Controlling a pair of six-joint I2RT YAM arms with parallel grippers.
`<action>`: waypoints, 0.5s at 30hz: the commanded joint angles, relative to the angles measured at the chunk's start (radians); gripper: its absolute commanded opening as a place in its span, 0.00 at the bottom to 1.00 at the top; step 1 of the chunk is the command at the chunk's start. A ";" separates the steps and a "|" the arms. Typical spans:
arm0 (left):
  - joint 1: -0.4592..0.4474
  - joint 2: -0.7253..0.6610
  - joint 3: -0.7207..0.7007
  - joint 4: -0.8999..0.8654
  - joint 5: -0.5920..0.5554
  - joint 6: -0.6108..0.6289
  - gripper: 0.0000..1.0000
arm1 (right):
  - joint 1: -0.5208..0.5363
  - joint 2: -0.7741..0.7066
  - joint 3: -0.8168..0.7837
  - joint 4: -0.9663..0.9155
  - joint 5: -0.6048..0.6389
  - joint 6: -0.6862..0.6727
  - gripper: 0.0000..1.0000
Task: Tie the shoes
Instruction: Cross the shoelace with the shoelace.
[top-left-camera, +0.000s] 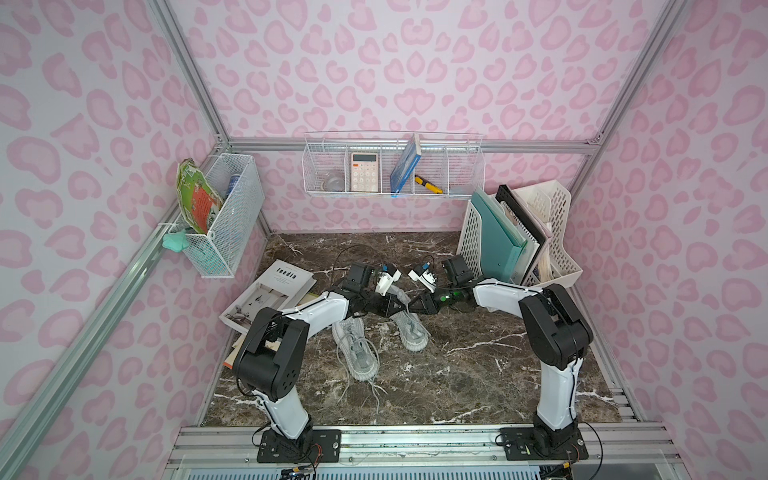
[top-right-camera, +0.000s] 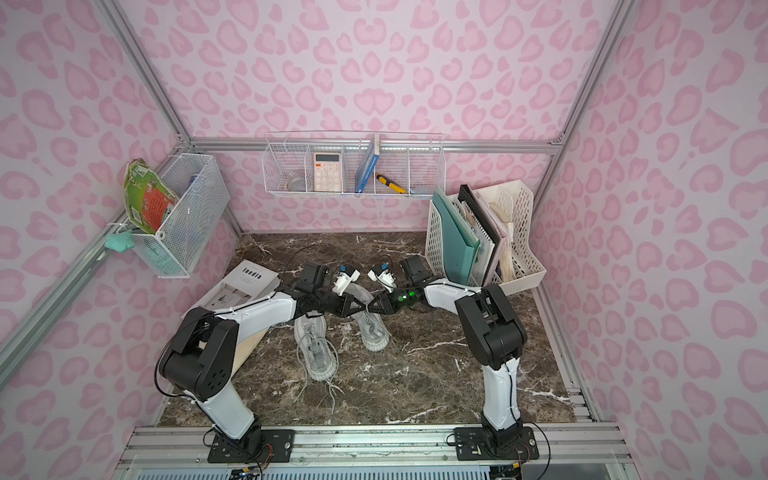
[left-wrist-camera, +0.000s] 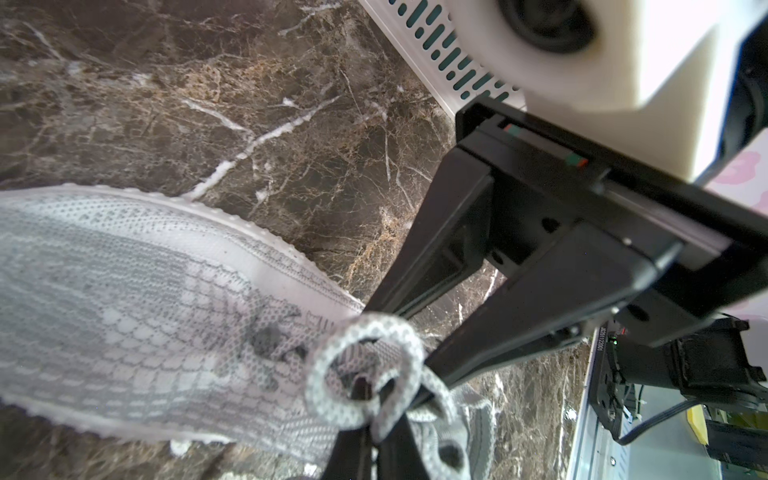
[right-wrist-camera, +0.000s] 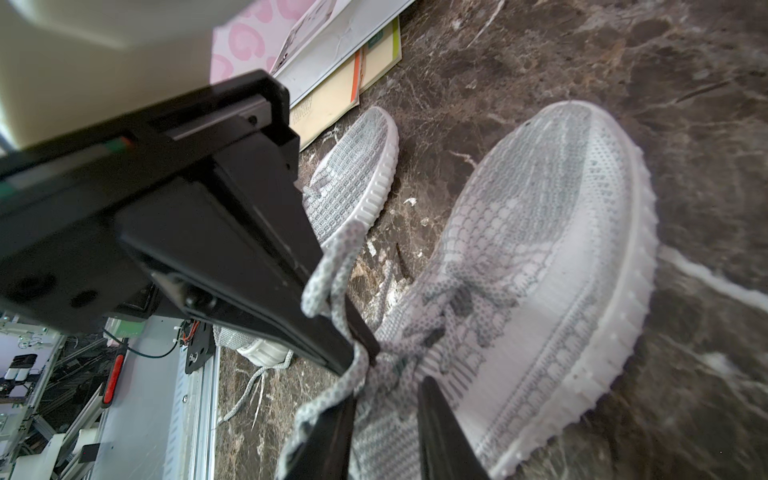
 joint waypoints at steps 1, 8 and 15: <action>-0.002 0.003 0.003 0.011 0.022 0.000 0.00 | 0.002 0.003 0.013 0.004 -0.006 -0.007 0.29; -0.002 -0.001 0.001 0.012 0.026 0.001 0.00 | 0.003 0.003 0.015 -0.001 0.002 -0.005 0.15; -0.002 -0.011 0.000 0.003 0.029 0.009 0.00 | -0.016 -0.012 0.012 0.003 0.042 0.004 0.00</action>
